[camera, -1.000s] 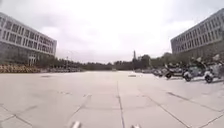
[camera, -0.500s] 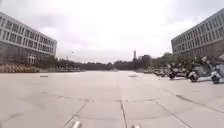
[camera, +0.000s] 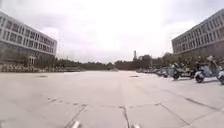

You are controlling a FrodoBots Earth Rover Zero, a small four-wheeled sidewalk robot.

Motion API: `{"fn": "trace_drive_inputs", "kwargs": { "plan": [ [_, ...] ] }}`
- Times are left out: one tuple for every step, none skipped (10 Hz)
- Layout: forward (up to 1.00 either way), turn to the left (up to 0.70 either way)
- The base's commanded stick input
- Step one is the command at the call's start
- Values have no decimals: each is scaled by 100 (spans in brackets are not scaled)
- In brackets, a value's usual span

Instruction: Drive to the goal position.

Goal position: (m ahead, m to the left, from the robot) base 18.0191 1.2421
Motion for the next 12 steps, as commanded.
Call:
{"fn": "trace_drive_inputs", "kwargs": {
  "plan": [
    [70,0],
    [70,0],
    [70,0],
    [70,0],
    [70,0],
    [70,0],
    [70,0],
    [70,0],
    [70,0],
    [70,0],
    [70,0],
    [70,0]
  ]
}}
